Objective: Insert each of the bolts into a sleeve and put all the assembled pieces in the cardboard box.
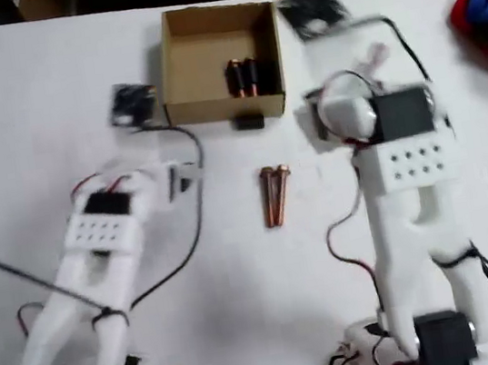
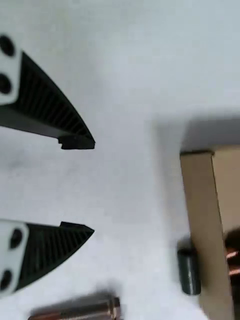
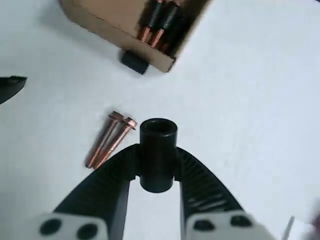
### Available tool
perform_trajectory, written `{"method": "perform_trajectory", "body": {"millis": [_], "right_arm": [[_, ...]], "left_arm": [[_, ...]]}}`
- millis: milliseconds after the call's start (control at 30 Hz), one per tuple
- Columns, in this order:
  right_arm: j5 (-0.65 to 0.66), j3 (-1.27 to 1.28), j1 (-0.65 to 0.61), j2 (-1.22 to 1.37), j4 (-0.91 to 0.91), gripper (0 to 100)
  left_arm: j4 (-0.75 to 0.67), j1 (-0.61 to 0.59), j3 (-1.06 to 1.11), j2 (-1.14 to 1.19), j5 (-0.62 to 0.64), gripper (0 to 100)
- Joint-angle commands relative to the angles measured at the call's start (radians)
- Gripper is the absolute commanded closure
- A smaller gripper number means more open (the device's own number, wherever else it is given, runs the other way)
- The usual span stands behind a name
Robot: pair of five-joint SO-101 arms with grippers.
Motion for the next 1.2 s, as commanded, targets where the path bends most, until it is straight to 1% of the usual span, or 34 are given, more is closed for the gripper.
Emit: {"method": "perform_trajectory", "body": {"millis": [0, 100, 200, 300, 367, 467, 533, 667, 767, 933, 1033, 1167], "right_arm": [[-0.129, 0.341, 0.136, -0.074, -0.245, 97.7], [-0.196, 0.54, 0.211, -0.074, -0.472, 97.7], [-0.209, 0.701, 0.216, -0.073, -0.693, 97.7], [-0.209, 0.816, 0.216, -0.073, -0.858, 97.7], [-0.209, 0.847, 0.222, -0.074, -0.906, 97.7], [-0.209, 0.848, 0.222, -0.079, -0.911, 97.7], [-0.209, 0.847, 0.22, -0.082, -0.909, 97.7], [-0.209, 0.838, 0.222, -0.082, -0.908, 97.7], [-0.209, 0.825, 0.223, -0.081, -0.898, 97.7], [-0.209, 0.824, 0.265, -0.082, -0.906, 97.7], [-0.209, 0.813, 0.272, -0.076, -0.905, 97.7], [-0.209, 0.812, 0.268, -0.074, -0.905, 97.7]], "left_arm": [[0.126, 0.066, -0.162, 0.129, -0.003, 75], [0.279, 0.086, -0.331, 0.278, -0.002, 75], [0.423, 0.114, -0.529, 0.423, -0.002, 75], [0.525, 0.143, -0.719, 0.548, 0.002, 75], [0.594, 0.161, -0.835, 0.614, 0.058, 75], [0.71, 0.196, -0.986, 0.69, 0.153, 75], [0.755, 0.222, -1.059, 0.732, 0.17, 75], [0.772, 0.275, -1.164, 0.813, 0.173, 75], [0.753, 0.316, -1.178, 0.882, 0.173, 75], [0.732, 0.322, -1.176, 0.988, 0.183, 75], [0.724, 0.322, -1.178, 1.01, 0.245, 75], [0.658, 0.325, -1.178, 1.007, 0.267, 75]]}}
